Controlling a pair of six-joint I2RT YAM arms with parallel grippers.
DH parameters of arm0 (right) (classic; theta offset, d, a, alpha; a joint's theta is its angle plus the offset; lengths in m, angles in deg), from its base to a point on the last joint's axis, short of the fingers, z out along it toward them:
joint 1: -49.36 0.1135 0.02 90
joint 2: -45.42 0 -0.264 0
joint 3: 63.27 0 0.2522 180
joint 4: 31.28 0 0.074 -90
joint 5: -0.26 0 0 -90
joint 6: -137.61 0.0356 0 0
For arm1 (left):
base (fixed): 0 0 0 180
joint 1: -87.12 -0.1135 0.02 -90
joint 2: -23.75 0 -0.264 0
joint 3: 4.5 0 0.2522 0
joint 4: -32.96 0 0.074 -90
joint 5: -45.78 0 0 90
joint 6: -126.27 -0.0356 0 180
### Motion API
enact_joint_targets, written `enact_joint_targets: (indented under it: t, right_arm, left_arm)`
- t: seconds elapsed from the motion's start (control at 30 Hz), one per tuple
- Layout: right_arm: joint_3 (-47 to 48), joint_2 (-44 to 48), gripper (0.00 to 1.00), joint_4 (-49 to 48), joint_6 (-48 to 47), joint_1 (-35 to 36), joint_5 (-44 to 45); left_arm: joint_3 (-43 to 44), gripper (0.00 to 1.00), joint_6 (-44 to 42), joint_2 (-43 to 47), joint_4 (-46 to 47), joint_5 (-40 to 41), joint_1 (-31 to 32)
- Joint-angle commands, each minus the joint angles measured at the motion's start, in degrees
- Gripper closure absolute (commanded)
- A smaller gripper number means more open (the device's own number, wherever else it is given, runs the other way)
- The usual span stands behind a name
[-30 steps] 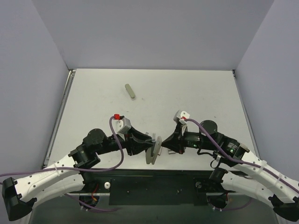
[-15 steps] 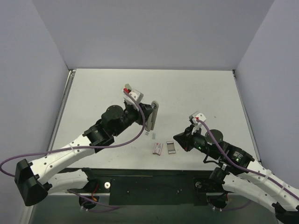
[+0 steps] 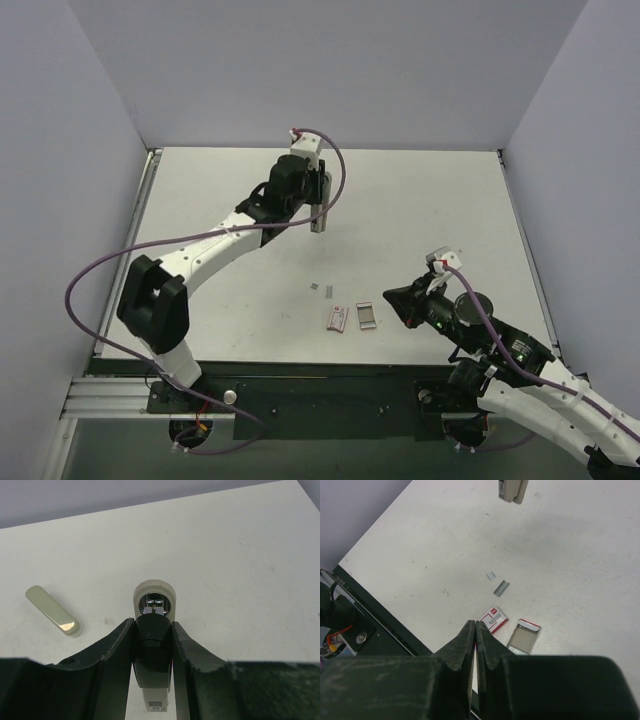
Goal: Unload the staples from the stapler
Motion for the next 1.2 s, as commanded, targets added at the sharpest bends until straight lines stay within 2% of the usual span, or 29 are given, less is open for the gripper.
enact_joint_targets:
  t: [0.0, 0.17, 0.53, 0.67, 1.0, 1.07, 1.17]
  right_arm:
    - [-1.88, -1.02, 1.0, -2.95, 2.04, -0.04, -1.36]
    - [-3.38, -1.28, 1.0, -3.57, 1.51, -0.04, -1.46]
    - [-4.52, -4.62, 1.0, -5.94, 1.95, -0.04, -3.48]
    - [-4.61, -5.06, 1.0, -5.85, 1.78, -0.04, -5.24]
    - [-4.96, -7.69, 1.0, -7.17, 1.69, -0.04, -6.21]
    - [-5.31, -8.4, 1.0, -7.96, 1.86, -0.04, -6.47]
    - [-5.67, -9.71, 1.0, -8.14, 2.13, -0.04, -7.08]
  left_arm:
    - [13.03, 1.0, 1.77, -7.15, -0.34, -1.75, -4.68]
    - [26.83, 1.0, 3.62, -19.97, -10.77, -5.01, -8.98]
    - [57.67, 1.0, 3.54, -43.97, -30.38, -7.92, -12.24]
    - [61.03, 1.0, 3.62, -48.03, -31.98, -7.12, -12.85]
    - [59.63, 1.0, 3.45, -54.17, -31.19, -1.77, -12.24]
    - [60.86, 1.0, 2.4, -56.89, -33.02, 0.34, -11.72]
    - [68.39, 1.0, 1.25, -64.09, -39.6, 1.93, -11.63]
